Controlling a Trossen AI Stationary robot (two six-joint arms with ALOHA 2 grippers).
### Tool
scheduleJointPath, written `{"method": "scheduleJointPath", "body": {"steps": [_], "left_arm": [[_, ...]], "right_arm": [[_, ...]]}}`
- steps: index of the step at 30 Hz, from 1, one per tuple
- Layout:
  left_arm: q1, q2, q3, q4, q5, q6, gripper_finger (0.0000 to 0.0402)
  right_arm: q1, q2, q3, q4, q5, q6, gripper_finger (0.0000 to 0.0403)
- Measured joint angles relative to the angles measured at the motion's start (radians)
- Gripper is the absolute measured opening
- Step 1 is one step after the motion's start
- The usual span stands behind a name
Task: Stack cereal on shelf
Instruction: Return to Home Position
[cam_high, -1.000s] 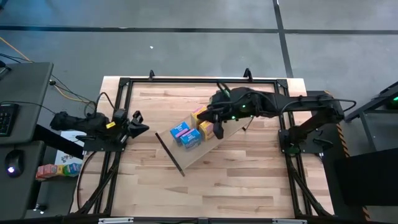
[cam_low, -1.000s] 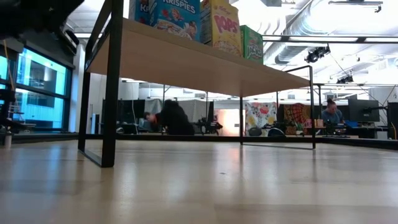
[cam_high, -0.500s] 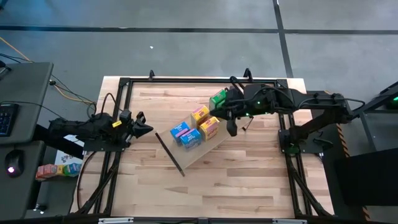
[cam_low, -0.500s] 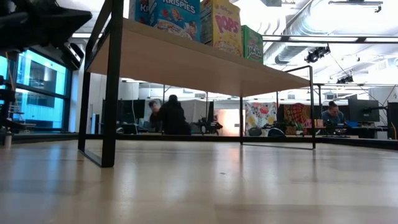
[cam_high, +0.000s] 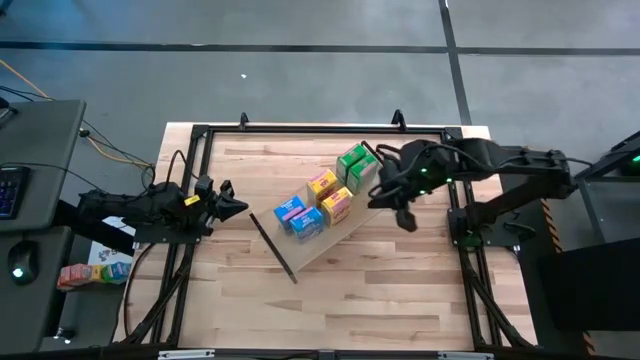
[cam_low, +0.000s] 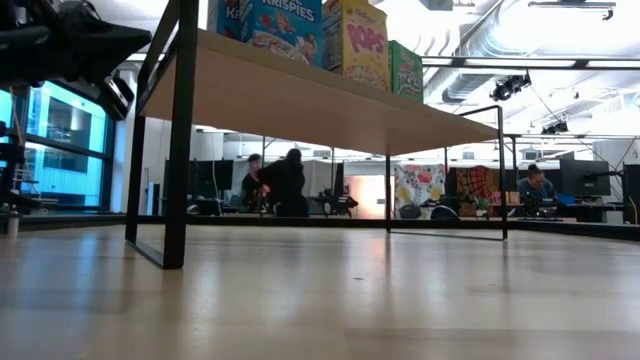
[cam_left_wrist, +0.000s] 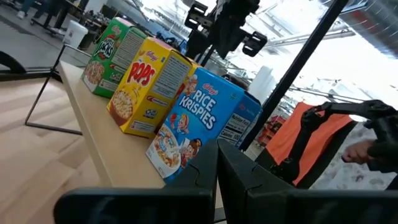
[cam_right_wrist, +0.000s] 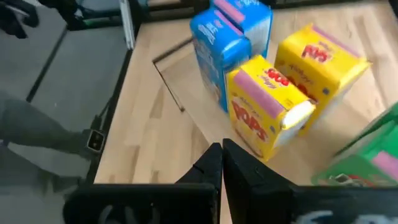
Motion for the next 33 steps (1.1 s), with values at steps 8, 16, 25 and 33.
{"method": "scheduleJointPath", "body": {"steps": [8,16,25,33], "left_arm": [[0.000,0.000,0.002,-0.030,0.000,0.000,0.0001],[0.000,0.026,0.006,-0.165,0.011,-0.002,0.0001],[0.001,0.052,0.004,-0.155,0.009,-0.002,0.0001],[0.006,0.057,0.004,-0.158,0.009,-0.002,0.0001]], "right_arm": [[0.005,-0.297,-0.337,0.192,-0.043,0.088,0.0000],[0.081,-0.667,-0.770,0.502,0.008,0.291,0.0000],[0.078,-0.806,-1.039,0.793,0.080,0.198,0.0000],[0.078,-0.851,-1.165,0.966,0.032,0.150,0.0000]]}}
